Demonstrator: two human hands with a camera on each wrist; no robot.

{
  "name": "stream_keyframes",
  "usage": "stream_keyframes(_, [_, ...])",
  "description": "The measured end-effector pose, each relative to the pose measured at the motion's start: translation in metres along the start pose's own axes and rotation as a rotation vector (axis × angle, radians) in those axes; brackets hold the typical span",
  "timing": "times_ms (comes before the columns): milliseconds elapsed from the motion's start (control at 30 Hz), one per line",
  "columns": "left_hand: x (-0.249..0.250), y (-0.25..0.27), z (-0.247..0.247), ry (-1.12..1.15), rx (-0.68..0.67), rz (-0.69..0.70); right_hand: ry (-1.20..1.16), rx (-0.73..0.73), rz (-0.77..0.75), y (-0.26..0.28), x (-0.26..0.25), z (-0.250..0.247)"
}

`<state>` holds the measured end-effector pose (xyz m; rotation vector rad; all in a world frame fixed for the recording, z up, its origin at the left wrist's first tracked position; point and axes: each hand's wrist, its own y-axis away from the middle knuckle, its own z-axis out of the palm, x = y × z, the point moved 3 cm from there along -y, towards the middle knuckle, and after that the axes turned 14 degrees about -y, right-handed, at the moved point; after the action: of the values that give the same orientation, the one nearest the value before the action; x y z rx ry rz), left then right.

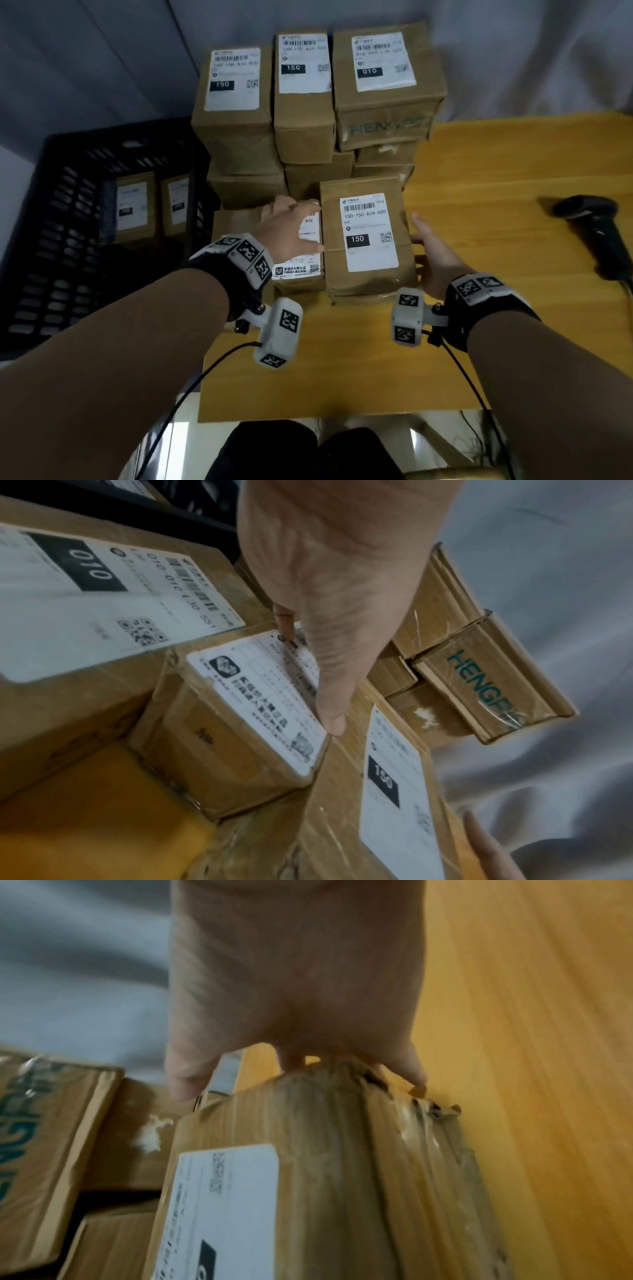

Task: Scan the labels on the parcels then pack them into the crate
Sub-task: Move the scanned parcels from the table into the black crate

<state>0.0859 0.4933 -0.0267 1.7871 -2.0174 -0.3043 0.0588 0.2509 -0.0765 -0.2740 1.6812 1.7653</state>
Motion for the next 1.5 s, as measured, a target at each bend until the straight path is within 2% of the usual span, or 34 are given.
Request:
stream_keyframes(100, [-0.005, -0.002, 0.001, 0.02, 0.013, 0.002, -0.055, -0.063, 0.021, 0.0, 0.003, 0.001])
stream_keyframes(233, [-0.011, -0.002, 0.001, 0.044, 0.033, 0.008, 0.054, -0.127, -0.015, 0.004, -0.001, 0.009])
stream_keyframes(367, [-0.013, -0.001, -0.003, 0.062, -0.003, 0.022, 0.19, -0.086, -0.103, 0.004, -0.018, 0.003])
stream_keyframes(533, [-0.009, 0.003, -0.021, 0.175, -0.045, 0.028, 0.257, -0.091, -0.161, 0.035, -0.045, 0.008])
stream_keyframes(633, [-0.009, 0.013, -0.037, 0.3, 0.005, 0.023, 0.362, -0.092, -0.155, 0.055, -0.056, 0.011])
stream_keyframes(767, [-0.017, 0.031, -0.049, 0.564, -0.006, 0.003, 0.477, -0.093, -0.123, 0.076, -0.066, 0.013])
stream_keyframes(1033, [-0.059, 0.067, -0.072, 0.749, 0.028, -0.001, 0.52, -0.157, -0.233, 0.113, -0.089, 0.04])
stream_keyframes(1200, [-0.099, 0.085, -0.067, 0.918, 0.062, -0.052, 0.378, -0.329, -0.263, 0.123, -0.075, 0.099])
stream_keyframes(1267, [-0.119, 0.095, -0.066, 1.029, 0.08, -0.076, 0.351, -0.379, -0.24, 0.121, -0.059, 0.137])
stream_keyframes(1367, [-0.163, 0.117, -0.066, 1.177, 0.119, -0.2, 0.352, -0.476, -0.213, 0.117, -0.03, 0.2])
stream_keyframes(1500, [-0.229, 0.151, -0.065, 1.256, 0.103, -0.292, 0.268, -0.549, -0.183, 0.114, 0.009, 0.286])
